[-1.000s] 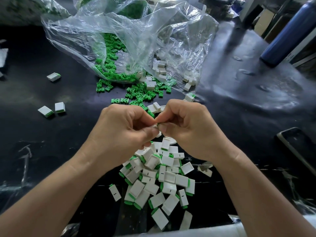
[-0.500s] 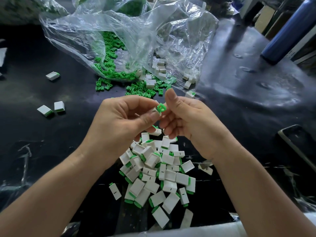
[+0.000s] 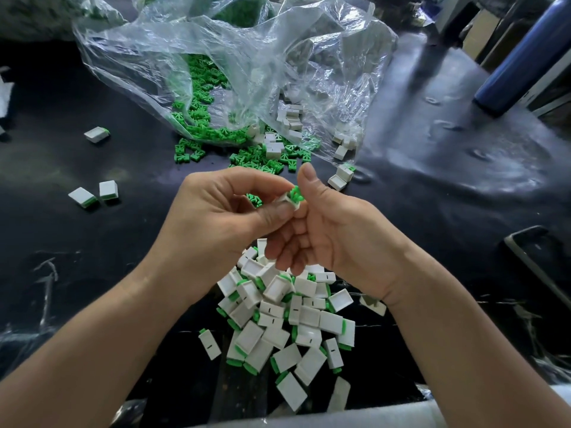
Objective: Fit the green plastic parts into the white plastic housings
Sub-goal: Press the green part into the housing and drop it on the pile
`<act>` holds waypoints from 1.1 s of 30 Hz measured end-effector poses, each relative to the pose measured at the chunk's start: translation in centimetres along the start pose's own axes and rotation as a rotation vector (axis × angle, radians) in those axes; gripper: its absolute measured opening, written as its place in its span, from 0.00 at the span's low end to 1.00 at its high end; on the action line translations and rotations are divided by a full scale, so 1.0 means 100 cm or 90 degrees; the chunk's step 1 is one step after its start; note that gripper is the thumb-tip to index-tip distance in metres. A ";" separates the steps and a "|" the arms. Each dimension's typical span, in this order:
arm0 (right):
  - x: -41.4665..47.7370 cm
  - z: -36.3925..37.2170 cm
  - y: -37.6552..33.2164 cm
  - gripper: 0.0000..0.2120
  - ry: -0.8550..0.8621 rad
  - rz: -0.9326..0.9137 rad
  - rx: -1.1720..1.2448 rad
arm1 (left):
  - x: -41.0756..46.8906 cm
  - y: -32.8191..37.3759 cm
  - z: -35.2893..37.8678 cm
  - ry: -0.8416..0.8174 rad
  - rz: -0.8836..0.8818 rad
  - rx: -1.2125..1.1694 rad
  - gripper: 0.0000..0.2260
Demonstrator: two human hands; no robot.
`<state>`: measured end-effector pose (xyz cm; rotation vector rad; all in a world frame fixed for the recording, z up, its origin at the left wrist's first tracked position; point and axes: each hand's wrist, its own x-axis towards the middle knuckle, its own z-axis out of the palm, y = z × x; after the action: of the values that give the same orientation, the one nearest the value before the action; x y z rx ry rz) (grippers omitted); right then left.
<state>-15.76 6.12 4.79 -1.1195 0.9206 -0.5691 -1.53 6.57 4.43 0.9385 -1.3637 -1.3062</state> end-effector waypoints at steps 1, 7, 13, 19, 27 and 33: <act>0.000 0.000 0.000 0.29 0.005 -0.004 0.000 | 0.000 0.000 0.000 -0.002 0.004 0.001 0.08; 0.000 0.003 0.002 0.28 0.012 -0.026 -0.022 | -0.002 0.003 0.003 -0.035 0.041 -0.032 0.10; 0.001 0.006 0.005 0.26 0.028 -0.041 -0.013 | -0.002 -0.001 0.001 -0.022 0.039 -0.022 0.09; 0.003 0.008 0.005 0.20 0.062 -0.094 0.020 | -0.003 -0.007 0.000 0.010 0.094 0.002 0.07; 0.004 0.007 0.007 0.23 0.026 -0.089 0.042 | -0.002 -0.007 0.002 0.012 0.105 0.001 0.08; 0.003 0.003 0.007 0.20 0.017 -0.059 0.075 | -0.001 -0.008 0.000 -0.008 0.021 -0.038 0.07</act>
<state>-15.37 6.28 4.09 -1.0549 0.8504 -0.7067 -1.60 6.59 3.61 0.8645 -1.3368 -1.3226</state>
